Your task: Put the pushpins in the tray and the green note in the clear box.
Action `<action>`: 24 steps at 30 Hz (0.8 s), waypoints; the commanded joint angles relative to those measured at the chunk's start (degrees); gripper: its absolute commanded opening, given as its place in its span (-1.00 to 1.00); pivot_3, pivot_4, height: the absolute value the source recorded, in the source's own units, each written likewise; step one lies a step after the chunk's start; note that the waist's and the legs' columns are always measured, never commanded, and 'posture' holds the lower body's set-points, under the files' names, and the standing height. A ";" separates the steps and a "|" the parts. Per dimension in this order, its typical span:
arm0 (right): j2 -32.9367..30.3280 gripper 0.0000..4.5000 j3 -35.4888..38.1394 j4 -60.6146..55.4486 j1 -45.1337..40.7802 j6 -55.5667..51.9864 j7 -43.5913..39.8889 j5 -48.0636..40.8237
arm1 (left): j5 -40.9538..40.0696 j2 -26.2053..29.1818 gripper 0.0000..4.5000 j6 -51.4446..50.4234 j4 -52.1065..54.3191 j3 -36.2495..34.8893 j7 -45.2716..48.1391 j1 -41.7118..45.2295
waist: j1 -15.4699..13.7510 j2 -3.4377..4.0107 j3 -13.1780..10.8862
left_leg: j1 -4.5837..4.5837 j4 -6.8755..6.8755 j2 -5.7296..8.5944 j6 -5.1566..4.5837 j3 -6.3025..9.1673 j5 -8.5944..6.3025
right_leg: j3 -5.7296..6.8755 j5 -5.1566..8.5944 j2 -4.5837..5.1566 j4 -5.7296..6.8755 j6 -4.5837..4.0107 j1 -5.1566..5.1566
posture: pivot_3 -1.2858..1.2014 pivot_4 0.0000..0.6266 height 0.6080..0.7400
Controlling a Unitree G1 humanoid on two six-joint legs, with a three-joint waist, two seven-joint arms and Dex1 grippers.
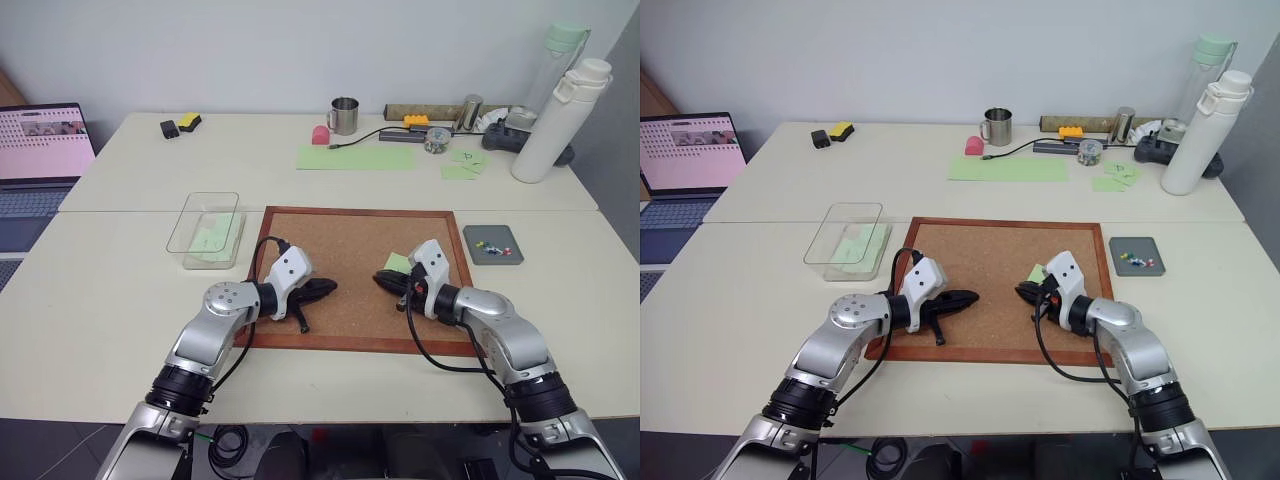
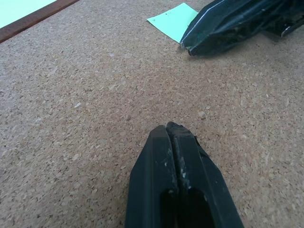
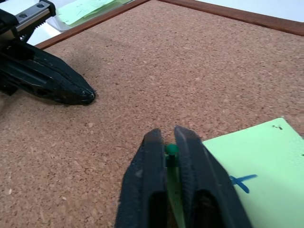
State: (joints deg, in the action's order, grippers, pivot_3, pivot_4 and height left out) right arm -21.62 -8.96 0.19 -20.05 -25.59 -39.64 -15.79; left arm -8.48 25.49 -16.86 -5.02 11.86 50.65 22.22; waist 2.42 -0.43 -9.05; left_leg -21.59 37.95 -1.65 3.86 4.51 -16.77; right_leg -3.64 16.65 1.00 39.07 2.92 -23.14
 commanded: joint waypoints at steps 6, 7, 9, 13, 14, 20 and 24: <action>0.53 -0.99 6.29 -6.87 -2.24 -0.17 -0.81 -6.13 | 0.59 0.78 -1.00 -1.61 -2.25 -0.05 -0.03 0.23 | -0.05 0.00 -0.02 | -0.04 0.01 0.00 0.00 0.01 0.00 | 0.02 0.00 0.00 0.00 0.00 -0.02 | 0.03 -0.52 1.00; 0.80 -0.99 7.33 -7.49 -2.51 -0.53 -0.18 -7.03 | 0.59 0.81 -1.00 -1.53 -2.27 0.01 0.01 0.16 | -0.06 0.00 -0.03 | -0.05 0.01 0.00 0.00 0.01 0.00 | 0.02 0.00 0.00 0.00 0.00 -0.02 | 0.03 -0.52 1.00; 0.86 -0.99 9.32 -8.04 -3.22 -0.60 0.85 -8.14 | 0.55 0.78 -1.00 -1.50 -2.45 0.13 0.12 0.21 | -0.05 0.01 -0.03 | -0.06 0.01 0.00 0.00 0.01 0.00 | 0.01 0.00 0.01 0.00 0.00 -0.04 | 0.03 -0.52 1.00; -1.43 -0.99 9.01 -9.15 -3.50 0.98 -0.63 -6.52 | -1.71 -0.62 -1.00 -3.36 -2.41 -1.28 -0.30 1.27 | -0.07 -0.01 -0.01 | -0.04 0.01 0.00 0.00 0.05 0.00 | 0.05 0.00 0.01 0.00 0.00 -0.01 | 0.03 -0.52 1.00; -2.43 -0.99 8.24 -9.54 -3.49 1.81 -1.50 -5.56 | -2.96 -1.24 -1.00 -4.26 -2.49 -2.09 -0.33 1.92 | -0.07 -0.01 -0.02 | -0.05 0.00 0.00 0.00 0.05 0.00 | 0.06 0.00 0.01 0.00 0.00 -0.01 | 0.03 -0.52 1.00; -11.57 -1.00 -0.47 -10.78 -2.39 14.35 -9.79 5.32 | -19.34 -3.84 -0.64 -19.39 1.30 -10.73 2.92 6.59 | -0.20 -0.13 -0.10 | -0.16 0.07 0.03 0.00 0.06 0.00 | 0.10 0.00 0.03 -0.02 0.00 -0.05 | 0.03 -0.52 1.00; -13.75 -1.00 -3.28 -11.01 -2.64 21.18 -13.61 8.09 | -28.51 -3.61 -0.28 -30.10 1.41 -15.14 3.81 10.73 | -0.08 -0.17 -0.13 | -0.16 0.07 0.03 0.00 0.08 0.00 | 0.12 0.00 0.03 -0.03 0.00 -0.05 | 0.03 -0.52 1.00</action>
State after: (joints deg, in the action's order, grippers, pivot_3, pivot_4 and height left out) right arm -34.37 -11.38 -8.22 -22.37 -9.20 -50.93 -9.04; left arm -31.49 21.70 -41.70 -6.15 -0.37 53.84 30.77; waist 2.33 -0.60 -9.18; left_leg -21.76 38.01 -1.62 3.86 4.58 -16.77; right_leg -3.53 16.65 1.03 39.03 2.92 -23.19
